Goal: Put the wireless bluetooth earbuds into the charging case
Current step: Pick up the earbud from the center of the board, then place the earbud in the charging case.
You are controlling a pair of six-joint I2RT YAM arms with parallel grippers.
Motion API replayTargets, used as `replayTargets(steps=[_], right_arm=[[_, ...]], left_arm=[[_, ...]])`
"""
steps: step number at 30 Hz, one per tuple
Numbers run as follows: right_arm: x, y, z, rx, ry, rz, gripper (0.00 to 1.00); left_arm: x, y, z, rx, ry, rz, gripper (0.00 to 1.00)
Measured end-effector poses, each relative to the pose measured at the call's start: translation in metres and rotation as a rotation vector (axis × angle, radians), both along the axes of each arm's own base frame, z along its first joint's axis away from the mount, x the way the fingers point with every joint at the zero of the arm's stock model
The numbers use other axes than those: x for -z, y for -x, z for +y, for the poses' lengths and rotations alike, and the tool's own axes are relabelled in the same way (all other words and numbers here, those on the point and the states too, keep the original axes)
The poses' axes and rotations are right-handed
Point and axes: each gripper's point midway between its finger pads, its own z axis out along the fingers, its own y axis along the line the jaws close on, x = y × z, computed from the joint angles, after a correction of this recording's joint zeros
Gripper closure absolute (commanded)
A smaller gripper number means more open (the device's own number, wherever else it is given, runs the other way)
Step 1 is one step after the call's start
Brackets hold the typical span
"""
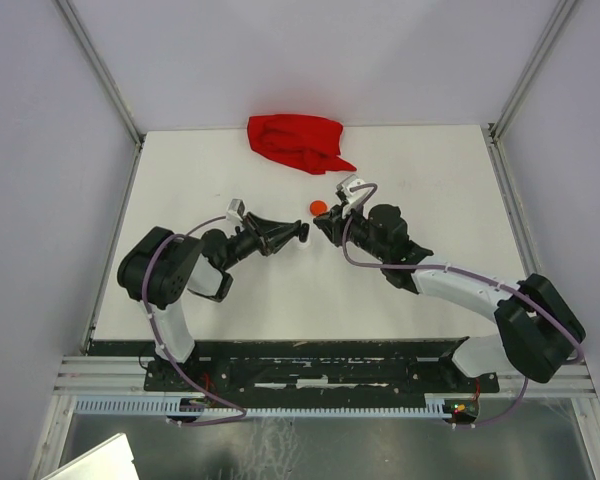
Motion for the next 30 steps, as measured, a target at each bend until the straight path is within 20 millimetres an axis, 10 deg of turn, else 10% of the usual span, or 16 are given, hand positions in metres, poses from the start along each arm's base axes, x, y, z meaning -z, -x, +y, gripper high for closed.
replayTargets(steps=[13,30], right_arm=[[-0.029,0.011,0.019,-0.061,-0.098,-0.175,0.94],[-0.015,0.005,0.023,-0.058,-0.072,-0.176,0.94]], left_arm=[[-0.011,-0.001,-0.01,0.019,0.044,0.013,0.97],[-0.02,0.002,-0.019,0.049,0.085,0.042,0.97]])
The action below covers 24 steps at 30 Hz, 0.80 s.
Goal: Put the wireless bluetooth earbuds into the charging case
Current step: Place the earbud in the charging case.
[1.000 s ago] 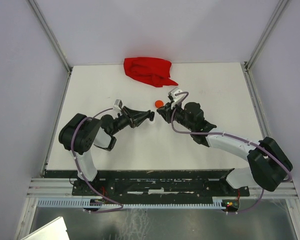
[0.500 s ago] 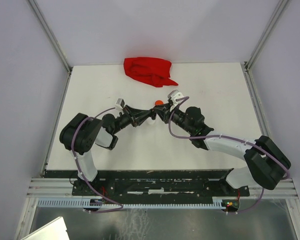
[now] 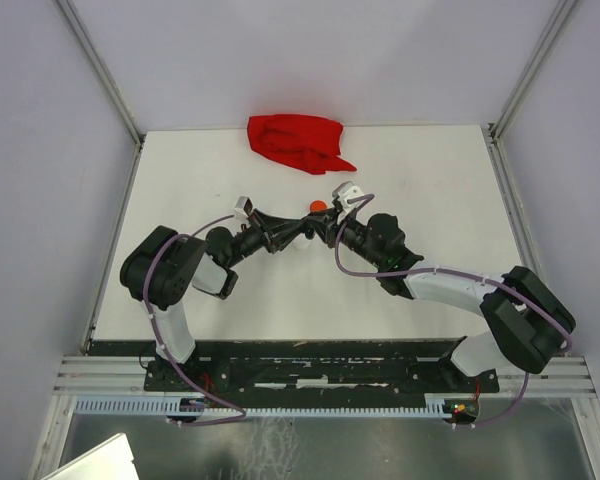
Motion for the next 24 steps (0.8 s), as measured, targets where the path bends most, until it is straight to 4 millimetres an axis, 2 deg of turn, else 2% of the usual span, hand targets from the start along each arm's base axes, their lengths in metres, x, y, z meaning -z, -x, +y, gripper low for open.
replayTargets(steps=[24], right_arm=[[0.0061,-0.0011,-0.0006,0.001,0.019,-0.016,0.94]], left_arm=[[-0.0031,-0.0006,0.0006,0.006,0.04,0.057,0.97]])
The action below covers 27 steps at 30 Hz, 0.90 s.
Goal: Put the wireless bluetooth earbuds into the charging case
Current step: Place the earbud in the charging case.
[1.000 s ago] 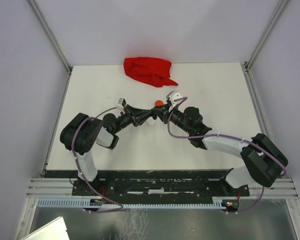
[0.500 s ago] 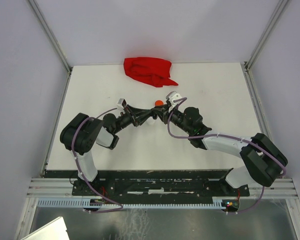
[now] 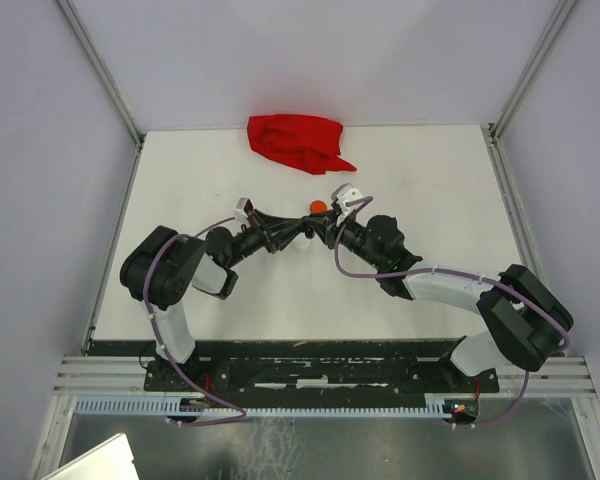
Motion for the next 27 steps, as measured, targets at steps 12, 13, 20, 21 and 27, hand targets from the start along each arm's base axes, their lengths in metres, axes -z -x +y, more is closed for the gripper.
replayTargets(steps=[12,13,20,21,27], right_arm=[[0.0001,0.001,0.0,-0.005,-0.001,-0.006,0.94],[0.0,0.0011,0.0001,-0.005,-0.001,-0.006,0.94],[0.0019,0.0019,0.0003,-0.009,0.004,-0.001,0.94],[0.002,0.0019,0.0002,-0.009,0.004,-0.001,0.94],[0.0027,0.0019,0.0,-0.009,0.008,-0.002,0.93]], left_arm=[[-0.0004,-0.0006,-0.0003,0.001,0.002,0.001,0.97],[-0.0003,-0.0011,-0.0005,0.001,0.002,0.001,0.97],[0.0047,-0.0048,-0.0019,0.0,-0.001,0.011,0.97],[0.0053,-0.0049,-0.0019,0.0,-0.002,0.012,0.97],[0.0051,-0.005,-0.0019,0.001,0.002,0.017,0.97]])
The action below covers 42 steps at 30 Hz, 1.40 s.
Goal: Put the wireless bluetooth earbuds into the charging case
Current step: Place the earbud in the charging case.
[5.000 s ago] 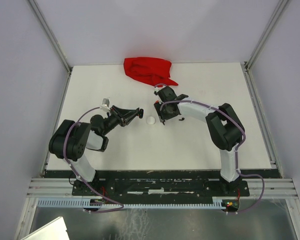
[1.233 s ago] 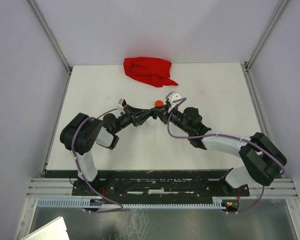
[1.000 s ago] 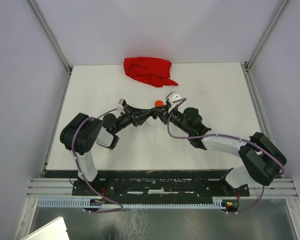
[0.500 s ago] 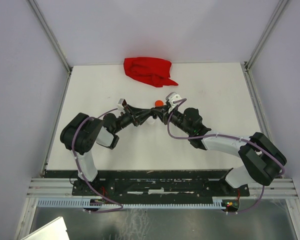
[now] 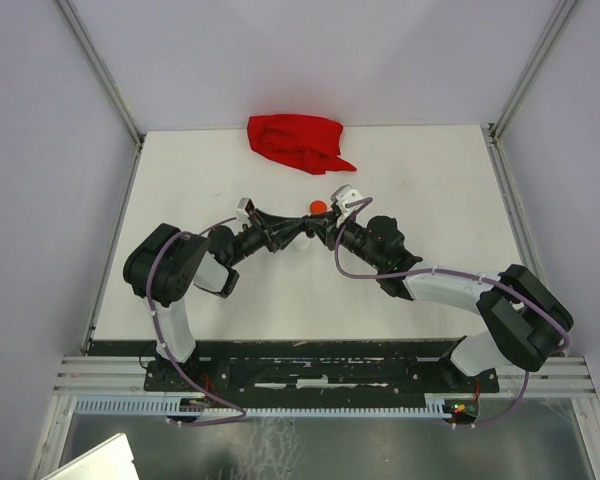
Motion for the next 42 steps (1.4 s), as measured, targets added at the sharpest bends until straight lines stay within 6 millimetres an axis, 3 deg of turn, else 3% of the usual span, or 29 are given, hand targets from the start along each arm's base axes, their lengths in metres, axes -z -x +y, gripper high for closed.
replayTargets(steps=[21,30,42], right_arm=[[0.001,-0.001,-0.002,0.009,0.011,-0.018,0.91],[-0.001,-0.002,-0.005,0.022,-0.002,-0.035,0.84],[-0.004,-0.001,-0.009,0.039,-0.012,-0.045,0.82]], left_arm=[[-0.008,0.001,0.001,0.0,0.011,-0.013,0.97],[-0.011,-0.001,0.002,-0.011,0.024,-0.004,0.97],[-0.015,-0.004,0.001,-0.02,0.031,-0.014,0.97]])
